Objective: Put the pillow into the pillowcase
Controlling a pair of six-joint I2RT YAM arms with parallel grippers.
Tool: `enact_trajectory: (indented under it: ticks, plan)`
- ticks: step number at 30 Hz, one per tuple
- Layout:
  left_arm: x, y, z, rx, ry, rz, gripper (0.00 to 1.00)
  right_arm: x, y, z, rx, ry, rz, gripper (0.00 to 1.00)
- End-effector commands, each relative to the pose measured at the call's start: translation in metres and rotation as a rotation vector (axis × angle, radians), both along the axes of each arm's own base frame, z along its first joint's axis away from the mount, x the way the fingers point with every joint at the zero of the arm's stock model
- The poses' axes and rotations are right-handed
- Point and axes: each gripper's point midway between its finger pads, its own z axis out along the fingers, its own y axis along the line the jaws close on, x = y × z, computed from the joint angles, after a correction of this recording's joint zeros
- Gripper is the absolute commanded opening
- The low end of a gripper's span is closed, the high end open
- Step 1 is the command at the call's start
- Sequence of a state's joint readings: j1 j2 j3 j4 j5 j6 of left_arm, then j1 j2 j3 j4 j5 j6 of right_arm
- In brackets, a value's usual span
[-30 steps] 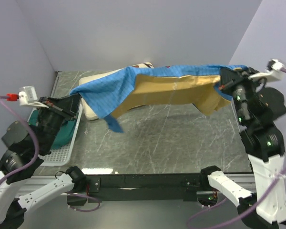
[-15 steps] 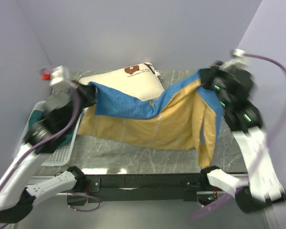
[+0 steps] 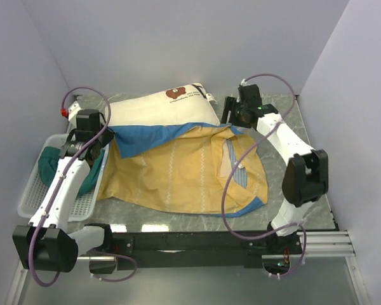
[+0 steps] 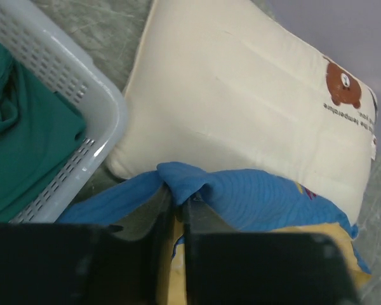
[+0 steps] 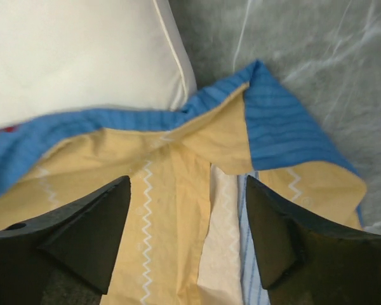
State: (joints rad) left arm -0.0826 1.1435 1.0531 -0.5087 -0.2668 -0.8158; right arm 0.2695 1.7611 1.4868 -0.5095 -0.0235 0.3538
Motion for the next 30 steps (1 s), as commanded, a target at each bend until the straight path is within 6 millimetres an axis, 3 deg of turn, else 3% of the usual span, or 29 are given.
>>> enact_trajectory:
  ticks: [1, 2, 3, 4, 5, 7, 9, 12, 13, 14, 15, 17, 18, 20, 21, 22, 23, 25, 27, 28, 29, 30]
  plan:
    - [0.011, -0.02, 0.03, -0.073, -0.131, -0.094, 0.25, -0.002, -0.024, 0.082, -0.001, -0.235, -0.082, 0.81]
    - [0.012, -0.024, 0.033, -0.069, -0.147, -0.127, 0.32, -0.004, -0.028, 0.084, 0.003, -0.248, -0.103, 0.81]
    - [0.01, -0.027, 0.035, -0.073, -0.155, -0.145, 0.48, -0.009, -0.036, 0.09, 0.011, -0.268, -0.123, 0.81]
    - [0.008, -0.028, 0.034, -0.067, -0.153, -0.148, 0.57, -0.016, -0.04, 0.076, 0.012, -0.244, -0.131, 0.81]
    - [0.005, -0.027, 0.038, -0.054, -0.16, -0.148, 0.7, -0.017, -0.04, 0.077, 0.031, -0.256, -0.133, 0.81]
    - [0.001, -0.021, 0.044, -0.03, -0.175, -0.119, 0.81, -0.025, -0.044, 0.072, 0.045, -0.253, -0.134, 0.81]
    - [-0.003, -0.021, 0.055, -0.023, -0.206, -0.13, 0.85, -0.027, -0.037, 0.073, 0.069, -0.26, -0.102, 0.82]
    - [-0.007, -0.035, 0.059, -0.038, -0.218, -0.19, 0.84, -0.021, -0.013, 0.082, 0.106, -0.272, -0.019, 0.84]
    - [-0.008, -0.049, 0.056, -0.047, -0.216, -0.229, 0.83, -0.013, -0.005, 0.1, 0.108, -0.31, -0.001, 0.85]
    - [-0.009, -0.057, 0.051, -0.057, -0.214, -0.242, 0.81, -0.012, 0.017, 0.104, 0.097, -0.328, 0.049, 0.86]
    - [-0.009, -0.067, 0.039, -0.058, -0.202, -0.262, 0.81, -0.004, 0.028, 0.096, 0.084, -0.318, 0.063, 0.88]
    - [-0.011, -0.094, 0.018, -0.065, -0.156, -0.302, 0.79, 0.015, 0.048, 0.11, 0.09, -0.366, 0.092, 0.88]
    - [-0.013, -0.103, 0.001, -0.072, -0.125, -0.323, 0.76, 0.028, 0.054, 0.093, 0.083, -0.344, 0.092, 0.88]
    - [-0.015, -0.135, -0.018, -0.101, -0.104, -0.392, 0.72, 0.053, 0.057, 0.099, 0.088, -0.411, 0.087, 0.9]
    - [-0.018, -0.143, -0.034, -0.1, -0.072, -0.406, 0.71, 0.065, 0.059, 0.079, 0.073, -0.388, 0.088, 0.92]
    - [-0.021, -0.158, -0.039, -0.107, -0.071, -0.443, 0.69, 0.075, 0.06, 0.081, 0.068, -0.407, 0.095, 0.92]
    - [-0.02, -0.165, -0.056, -0.109, -0.029, -0.451, 0.65, 0.086, 0.065, 0.065, 0.074, -0.395, 0.114, 0.93]
    - [-0.026, -0.177, -0.077, -0.113, 0.013, -0.478, 0.62, 0.101, 0.072, 0.064, 0.085, -0.415, 0.142, 0.96]
    - [-0.028, -0.186, -0.101, -0.12, 0.057, -0.494, 0.57, 0.116, 0.076, 0.036, 0.068, -0.393, 0.173, 1.0]
    - [-0.03, -0.19, -0.109, -0.12, 0.075, -0.504, 0.55, 0.125, 0.08, 0.041, 0.072, -0.41, 0.192, 1.0]
    - [-0.031, -0.192, -0.123, -0.116, 0.111, -0.499, 0.51, 0.132, 0.083, 0.015, 0.073, -0.367, 0.209, 1.0]
    - [-0.033, -0.192, -0.133, -0.111, 0.135, -0.5, 0.49, 0.139, 0.09, 0.022, 0.1, -0.382, 0.243, 1.0]
